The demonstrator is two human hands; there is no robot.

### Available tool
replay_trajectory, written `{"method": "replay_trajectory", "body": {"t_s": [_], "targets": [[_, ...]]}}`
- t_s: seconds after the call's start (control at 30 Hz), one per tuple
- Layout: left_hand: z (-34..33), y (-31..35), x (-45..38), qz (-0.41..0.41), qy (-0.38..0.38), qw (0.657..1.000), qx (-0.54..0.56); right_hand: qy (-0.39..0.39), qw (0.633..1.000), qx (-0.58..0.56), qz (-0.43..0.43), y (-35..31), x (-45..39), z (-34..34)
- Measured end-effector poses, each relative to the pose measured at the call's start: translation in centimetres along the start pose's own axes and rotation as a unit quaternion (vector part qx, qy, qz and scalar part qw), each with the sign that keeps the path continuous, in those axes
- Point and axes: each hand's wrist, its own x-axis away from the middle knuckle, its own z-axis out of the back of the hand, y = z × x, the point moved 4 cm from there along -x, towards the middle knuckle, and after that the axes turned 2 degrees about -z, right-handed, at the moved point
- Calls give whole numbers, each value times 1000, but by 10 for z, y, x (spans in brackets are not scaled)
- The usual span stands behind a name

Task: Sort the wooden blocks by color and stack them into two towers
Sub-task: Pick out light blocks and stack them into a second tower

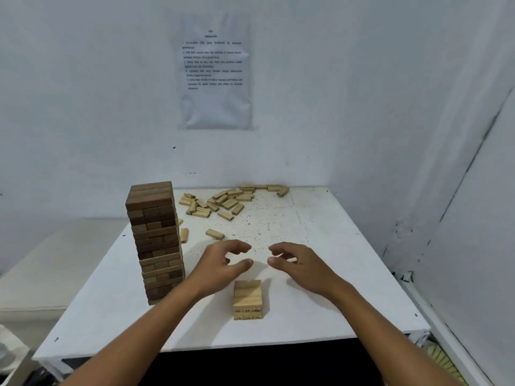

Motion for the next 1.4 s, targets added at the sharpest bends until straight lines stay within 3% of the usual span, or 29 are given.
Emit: {"method": "replay_trajectory", "body": {"t_s": [0.37,0.8,1.1,1.23,1.4], "targets": [[-11,14,-71,12,30,997,-67,34,999,29,-6,-6,-48,53],[-34,-65,-214,111,112,965,-211,87,994,41,-44,84,-203,91],[-42,-99,-253,129,59,917,-372,138,982,126,-4,113,-298,82],[-44,-105,-258,129,50,915,-379,132,954,265,-41,120,-314,69],[-44,-107,-258,125,43,907,-400,181,946,268,-21,117,-311,65]]}}
